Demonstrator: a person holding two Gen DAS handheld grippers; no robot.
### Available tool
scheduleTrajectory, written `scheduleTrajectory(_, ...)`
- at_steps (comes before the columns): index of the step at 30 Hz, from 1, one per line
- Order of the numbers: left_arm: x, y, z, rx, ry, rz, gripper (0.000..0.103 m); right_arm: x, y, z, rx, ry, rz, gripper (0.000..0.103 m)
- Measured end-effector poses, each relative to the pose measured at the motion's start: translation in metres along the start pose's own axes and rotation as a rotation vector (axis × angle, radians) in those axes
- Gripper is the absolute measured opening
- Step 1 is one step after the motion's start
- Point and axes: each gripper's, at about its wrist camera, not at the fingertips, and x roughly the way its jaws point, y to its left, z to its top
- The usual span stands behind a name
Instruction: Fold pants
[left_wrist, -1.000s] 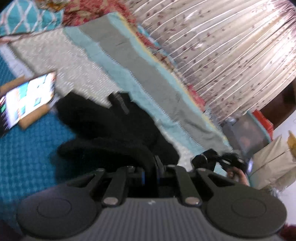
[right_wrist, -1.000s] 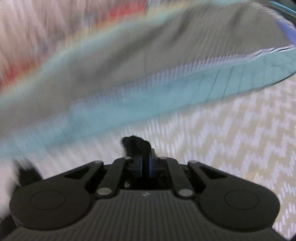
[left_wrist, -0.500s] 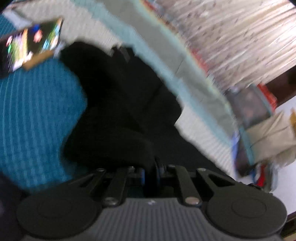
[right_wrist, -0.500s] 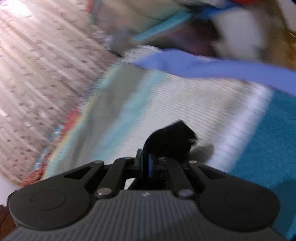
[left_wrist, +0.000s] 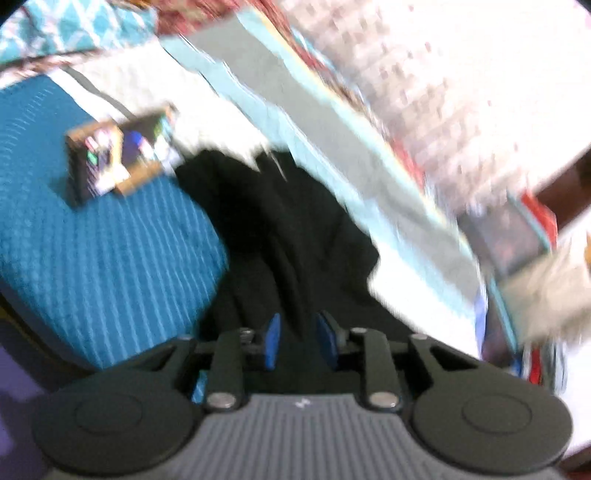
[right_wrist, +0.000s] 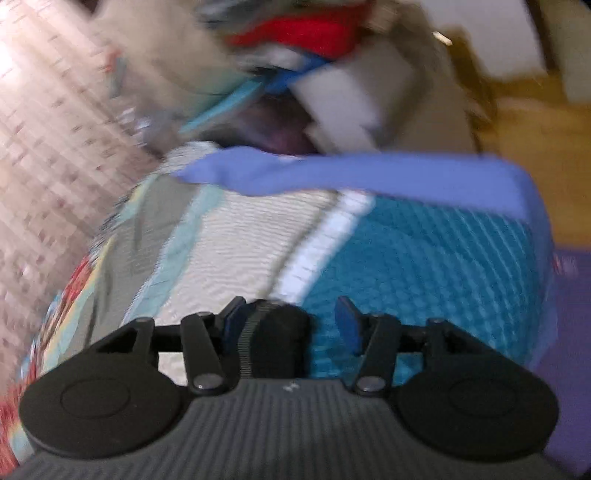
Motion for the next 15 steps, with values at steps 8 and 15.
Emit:
scheduleTrajectory(8,0.047,0.027,0.009,-0.106,0.015,0.127,0.041,0.01,0.111,-0.072,-0.236,0.218,0.285,0.054)
scheduleTrajectory(15,0.101,0.061,-0.01,-0.322,0.126,0.027,0.027,0.018,0.197,-0.219,-0.495,0.586,0.495,0.054)
